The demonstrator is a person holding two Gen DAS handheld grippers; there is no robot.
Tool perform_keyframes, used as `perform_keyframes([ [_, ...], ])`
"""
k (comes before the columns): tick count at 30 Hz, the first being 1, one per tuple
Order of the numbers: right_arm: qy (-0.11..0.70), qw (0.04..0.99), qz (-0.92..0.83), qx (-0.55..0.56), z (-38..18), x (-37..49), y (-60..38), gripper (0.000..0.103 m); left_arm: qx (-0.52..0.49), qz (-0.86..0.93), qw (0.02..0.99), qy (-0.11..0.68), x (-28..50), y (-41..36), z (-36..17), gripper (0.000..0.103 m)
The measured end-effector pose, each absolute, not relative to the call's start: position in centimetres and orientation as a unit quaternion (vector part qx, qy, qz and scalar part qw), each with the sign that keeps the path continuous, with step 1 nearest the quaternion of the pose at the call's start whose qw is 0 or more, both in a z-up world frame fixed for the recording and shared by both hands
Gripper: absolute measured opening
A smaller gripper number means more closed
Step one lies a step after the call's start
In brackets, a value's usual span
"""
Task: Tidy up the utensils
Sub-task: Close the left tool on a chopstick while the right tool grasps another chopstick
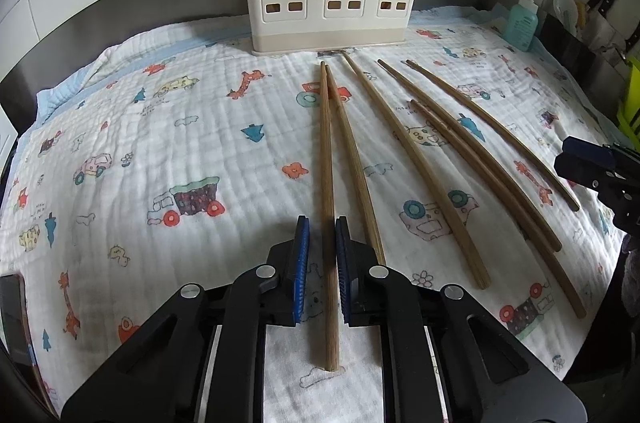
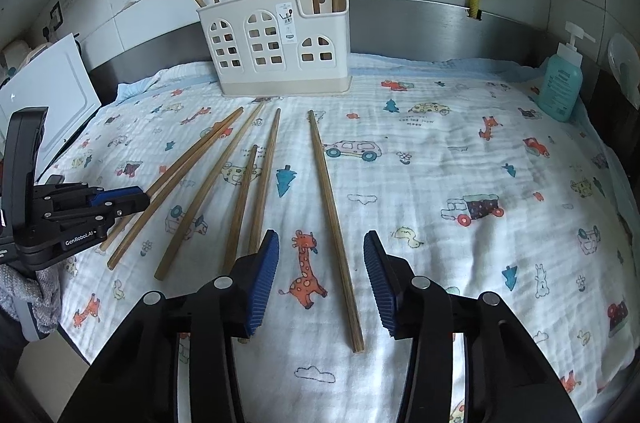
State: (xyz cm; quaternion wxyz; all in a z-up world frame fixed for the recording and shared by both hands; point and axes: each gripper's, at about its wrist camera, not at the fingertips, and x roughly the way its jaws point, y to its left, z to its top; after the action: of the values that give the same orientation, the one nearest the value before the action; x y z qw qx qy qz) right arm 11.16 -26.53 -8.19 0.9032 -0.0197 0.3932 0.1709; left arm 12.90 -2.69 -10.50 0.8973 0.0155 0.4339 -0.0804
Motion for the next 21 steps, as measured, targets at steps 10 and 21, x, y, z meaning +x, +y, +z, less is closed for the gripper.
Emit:
perform_keyframes([
  [10, 0.417, 0.893, 0.167, -0.031, -10.4, 11.6, -26.9, 0.028, 0.007, -0.080, 0.896, 0.436, 12.8, -2.2, -10.5, 0.006],
  [21, 0.404, 0.899, 0.149, -0.082, -10.7, 10.8, -26.2, 0.007, 0.007, -0.081, 0.897, 0.435, 12.9, -2.4, -10.5, 0.005],
])
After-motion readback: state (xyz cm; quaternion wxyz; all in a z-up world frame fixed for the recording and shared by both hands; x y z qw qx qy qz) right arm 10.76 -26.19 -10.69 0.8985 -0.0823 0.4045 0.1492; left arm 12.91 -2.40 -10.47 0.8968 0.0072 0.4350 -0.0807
